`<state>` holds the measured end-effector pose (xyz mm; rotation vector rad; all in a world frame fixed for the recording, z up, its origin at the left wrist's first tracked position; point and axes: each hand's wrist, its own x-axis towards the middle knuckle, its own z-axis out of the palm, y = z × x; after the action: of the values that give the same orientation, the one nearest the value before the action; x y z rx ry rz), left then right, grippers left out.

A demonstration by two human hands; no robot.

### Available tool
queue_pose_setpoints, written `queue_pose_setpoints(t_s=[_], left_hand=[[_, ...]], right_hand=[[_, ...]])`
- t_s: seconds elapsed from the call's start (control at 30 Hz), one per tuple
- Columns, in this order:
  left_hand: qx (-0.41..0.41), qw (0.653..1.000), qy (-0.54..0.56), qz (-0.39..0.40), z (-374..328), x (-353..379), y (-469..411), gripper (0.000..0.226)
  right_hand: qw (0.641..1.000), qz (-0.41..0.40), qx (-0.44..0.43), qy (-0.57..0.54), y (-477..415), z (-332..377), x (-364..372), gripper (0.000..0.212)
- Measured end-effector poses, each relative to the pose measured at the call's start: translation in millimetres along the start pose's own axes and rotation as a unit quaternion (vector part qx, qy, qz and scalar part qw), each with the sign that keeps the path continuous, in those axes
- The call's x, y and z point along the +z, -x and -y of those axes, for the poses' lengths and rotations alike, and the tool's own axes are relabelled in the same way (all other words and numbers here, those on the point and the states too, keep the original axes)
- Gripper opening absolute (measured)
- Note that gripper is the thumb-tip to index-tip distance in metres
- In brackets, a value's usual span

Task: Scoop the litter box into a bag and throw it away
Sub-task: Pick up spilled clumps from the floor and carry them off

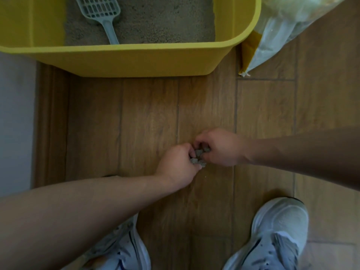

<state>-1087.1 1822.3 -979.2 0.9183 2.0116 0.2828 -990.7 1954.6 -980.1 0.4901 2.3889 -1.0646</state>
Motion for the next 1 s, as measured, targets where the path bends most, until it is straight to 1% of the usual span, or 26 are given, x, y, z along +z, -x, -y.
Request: queue_pose_setpoints(t_s=[0.13,0.3,0.4,0.53,0.63,0.73,0.9,1.0], left_hand=[[0.026,1.000,-0.010,0.008,1.7,-2.3,1.4,0.015],[0.090,0.994,-0.048,0.035,-1.4,-6.8,1.4,0.026],[0.104,0.991,-0.072,0.048,-5.3,-6.9,1.7,0.029],[0.123,0.985,-0.110,0.058,-9.5,-5.5,1.7,0.026],[0.127,0.983,-0.121,0.058,-12.5,-4.8,1.7,0.016],[0.118,0.986,-0.105,0.046,-12.2,-4.5,1.3,0.011],[0.082,0.994,-0.071,0.025,-5.4,-10.4,-4.9,0.012],[0.066,0.997,-0.043,0.009,-2.2,-17.5,-9.3,0.012]], right_hand=[[0.999,-0.022,0.024,-0.002,1.1,-8.4,-3.8,0.022],[0.999,-0.032,0.032,-0.001,6.8,-17.7,-6.5,0.024],[0.999,-0.035,0.035,-0.011,10.8,-15.9,-7.1,0.023],[0.998,-0.038,0.051,-0.024,14.5,-16.0,-6.4,0.020],[0.997,-0.034,0.056,-0.030,17.4,-17.6,-6.5,0.018],[0.997,-0.030,0.059,-0.027,18.8,-17.0,-7.0,0.018],[0.998,-0.033,0.055,-0.007,14.8,-11.9,-5.2,0.023],[0.998,-0.031,0.049,-0.012,12.7,-9.4,-4.7,0.018]])
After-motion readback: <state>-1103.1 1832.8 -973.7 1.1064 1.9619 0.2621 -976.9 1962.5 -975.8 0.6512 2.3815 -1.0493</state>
